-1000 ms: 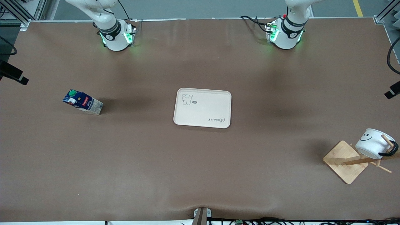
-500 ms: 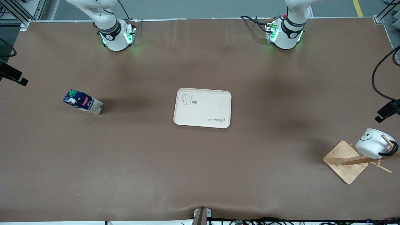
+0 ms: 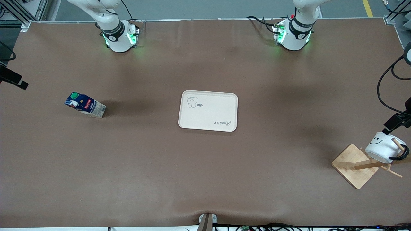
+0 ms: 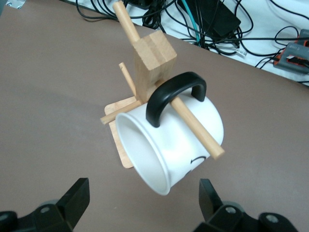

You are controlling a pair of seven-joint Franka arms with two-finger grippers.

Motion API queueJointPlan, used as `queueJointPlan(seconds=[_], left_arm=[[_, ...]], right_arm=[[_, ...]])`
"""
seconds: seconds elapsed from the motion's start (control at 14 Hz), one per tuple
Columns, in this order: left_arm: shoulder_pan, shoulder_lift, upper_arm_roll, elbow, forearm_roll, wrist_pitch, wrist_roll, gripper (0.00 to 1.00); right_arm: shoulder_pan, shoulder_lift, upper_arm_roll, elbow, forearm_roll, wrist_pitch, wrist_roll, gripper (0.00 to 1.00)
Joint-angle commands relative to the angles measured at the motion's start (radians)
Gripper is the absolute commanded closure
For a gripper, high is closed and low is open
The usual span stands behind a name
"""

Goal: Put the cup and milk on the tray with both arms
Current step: 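Reach the left gripper toward the white mug on the wooden stand, then grasp the white mug rim with the left gripper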

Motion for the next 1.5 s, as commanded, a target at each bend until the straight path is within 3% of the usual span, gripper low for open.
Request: queueJointPlan(seconds=[0.0,0.21,0.43,0.64,0.86,1.21,1.43], left_arm=[[-0.008,0.024,-0.01,-0.008,-0.098,0.064,0.027,0.0],[-0.006,0.043,-0.024,-0.006,-0.101,0.089,0.027,0.0],[-0.008,0.06,-0.031,0.003,-0.103,0.092,0.029,0.22],[-0.009,0.071,-0.042,0.006,-0.103,0.09,0.03,0.55],[-0.009,0.072,-0.054,0.006,-0.101,0.089,0.03,0.78],[-0.011,0.072,-0.06,0.007,-0.097,0.089,0.032,0.99],[-0.009,0.061,-0.08,0.014,-0.095,0.083,0.027,1.0]], right_arm=[[-0.016,0.009,0.011,0.018,-0.008,-0.008,-0.011,0.0],[-0.016,0.009,0.011,0.018,-0.008,-0.007,-0.011,0.0],[-0.016,0.01,0.011,0.018,-0.008,-0.007,-0.011,0.0],[-0.016,0.015,0.011,0.018,-0.008,-0.007,-0.011,0.0],[-0.016,0.017,0.011,0.018,-0.008,-0.007,-0.011,0.0],[-0.018,0.018,0.011,0.018,-0.008,-0.007,-0.011,0.0],[-0.024,0.018,0.009,0.018,-0.008,-0.005,-0.011,0.0]])
